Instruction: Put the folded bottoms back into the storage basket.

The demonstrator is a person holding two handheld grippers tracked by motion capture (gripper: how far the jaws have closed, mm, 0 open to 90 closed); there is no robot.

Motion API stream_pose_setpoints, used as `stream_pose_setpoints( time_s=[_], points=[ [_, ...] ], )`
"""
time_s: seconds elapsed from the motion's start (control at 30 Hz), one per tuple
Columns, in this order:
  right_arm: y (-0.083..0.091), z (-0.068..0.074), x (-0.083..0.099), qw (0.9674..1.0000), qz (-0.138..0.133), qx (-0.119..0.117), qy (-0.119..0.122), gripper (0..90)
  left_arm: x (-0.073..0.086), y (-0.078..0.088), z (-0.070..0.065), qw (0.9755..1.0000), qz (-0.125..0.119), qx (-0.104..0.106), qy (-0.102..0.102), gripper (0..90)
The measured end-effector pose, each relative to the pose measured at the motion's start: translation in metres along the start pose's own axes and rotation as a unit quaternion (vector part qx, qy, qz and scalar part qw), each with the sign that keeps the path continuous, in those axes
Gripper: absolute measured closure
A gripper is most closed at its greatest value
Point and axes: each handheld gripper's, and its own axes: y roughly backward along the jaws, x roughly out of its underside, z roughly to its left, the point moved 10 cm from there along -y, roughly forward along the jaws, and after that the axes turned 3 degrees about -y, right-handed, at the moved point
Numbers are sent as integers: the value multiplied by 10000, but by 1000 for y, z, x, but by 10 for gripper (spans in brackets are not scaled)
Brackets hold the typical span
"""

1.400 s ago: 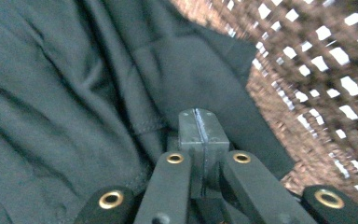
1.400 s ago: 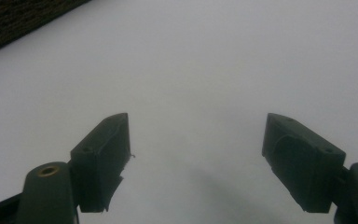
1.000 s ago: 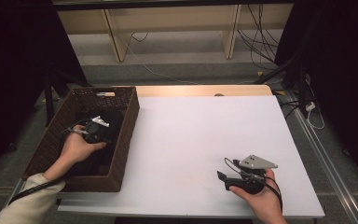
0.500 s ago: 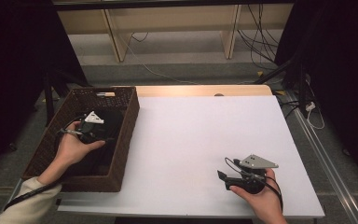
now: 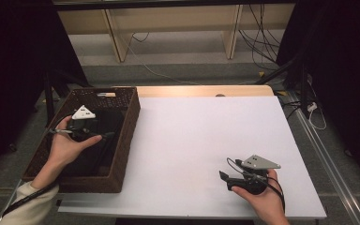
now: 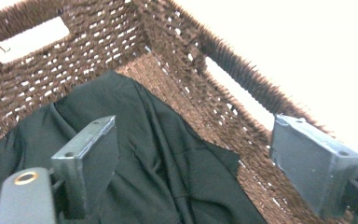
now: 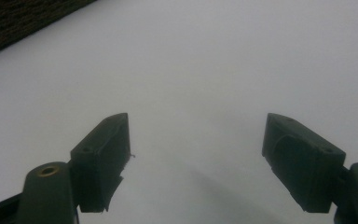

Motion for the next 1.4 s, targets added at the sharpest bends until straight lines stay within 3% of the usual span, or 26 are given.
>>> stream_pose_setpoints(
  time_s=[0.3, 0.47, 0.87, 1.23, 1.4],
  points=[
    [0, -1, -1, 10000, -21, 8, 17, 241, -7, 5, -6, 9996, -272, 56, 110, 56],
    [1, -2, -1, 10000, -39, 22, 8, 241, -11, 7, -12, 9987, -470, 193, 86, 7],
    [5, -8, -3, 9999, -76, 88, 9, 242, -20, 16, -33, 9963, -786, 347, 2, 0],
    [8, -12, -5, 9998, -147, 150, 16, 241, -22, 20, -56, 9944, -886, 568, -44, 0],
    [9, -14, -5, 9997, -169, 161, 29, 242, -26, 24, -68, 9917, -1137, 593, -65, 4]
  ],
)
